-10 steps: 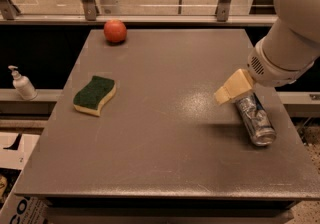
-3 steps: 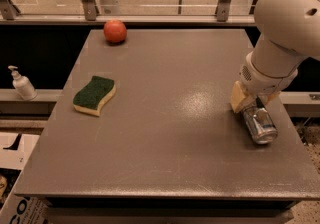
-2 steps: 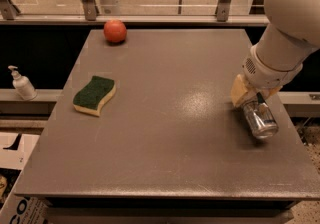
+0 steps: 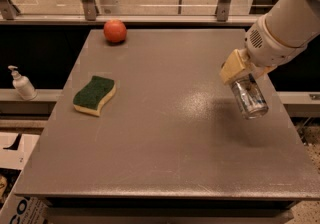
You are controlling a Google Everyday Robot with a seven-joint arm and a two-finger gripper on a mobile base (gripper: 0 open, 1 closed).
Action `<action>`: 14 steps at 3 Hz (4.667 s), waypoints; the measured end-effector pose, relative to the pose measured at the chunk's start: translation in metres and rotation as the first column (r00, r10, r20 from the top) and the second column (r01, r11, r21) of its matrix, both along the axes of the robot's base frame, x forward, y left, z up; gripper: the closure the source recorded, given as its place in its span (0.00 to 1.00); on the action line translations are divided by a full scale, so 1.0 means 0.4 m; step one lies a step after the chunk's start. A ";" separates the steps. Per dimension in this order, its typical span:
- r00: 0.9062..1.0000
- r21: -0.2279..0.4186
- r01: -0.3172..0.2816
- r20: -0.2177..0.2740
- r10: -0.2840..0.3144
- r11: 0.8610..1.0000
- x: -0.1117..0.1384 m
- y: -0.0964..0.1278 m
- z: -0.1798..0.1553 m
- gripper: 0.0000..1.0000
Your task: Place redbull can upright
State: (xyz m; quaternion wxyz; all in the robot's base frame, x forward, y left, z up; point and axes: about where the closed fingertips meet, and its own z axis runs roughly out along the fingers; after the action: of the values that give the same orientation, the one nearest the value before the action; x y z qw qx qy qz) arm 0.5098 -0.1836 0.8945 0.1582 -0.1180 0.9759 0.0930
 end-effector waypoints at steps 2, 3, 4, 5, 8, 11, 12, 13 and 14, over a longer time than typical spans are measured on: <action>0.990 0.209 -0.113 0.108 0.092 0.971 0.043 0.115 0.110 1.00; 0.979 0.323 -0.176 0.158 0.130 0.930 0.045 0.181 0.159 1.00; 0.979 0.323 -0.176 0.158 0.130 0.930 0.045 0.182 0.159 1.00; 0.973 0.358 -0.184 0.199 0.118 0.915 0.060 0.216 0.162 1.00; 0.884 0.562 -0.317 0.467 0.023 0.764 0.179 0.384 0.175 1.00; 0.814 0.586 -0.386 0.580 -0.036 0.713 0.229 0.366 0.141 1.00; 0.736 0.566 -0.466 0.675 -0.057 0.680 0.254 0.360 0.133 1.00; 0.628 0.503 -0.557 0.776 -0.060 0.661 0.265 0.348 0.148 1.00; 0.511 0.396 -0.626 0.859 -0.029 0.671 0.255 0.348 0.172 1.00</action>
Offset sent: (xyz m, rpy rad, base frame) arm 0.0244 0.0720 0.0718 0.3692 -0.1491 0.1619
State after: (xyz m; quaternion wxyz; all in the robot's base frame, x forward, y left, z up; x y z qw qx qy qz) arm 0.6119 -0.0444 0.9633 0.5960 -0.2631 0.6448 0.3997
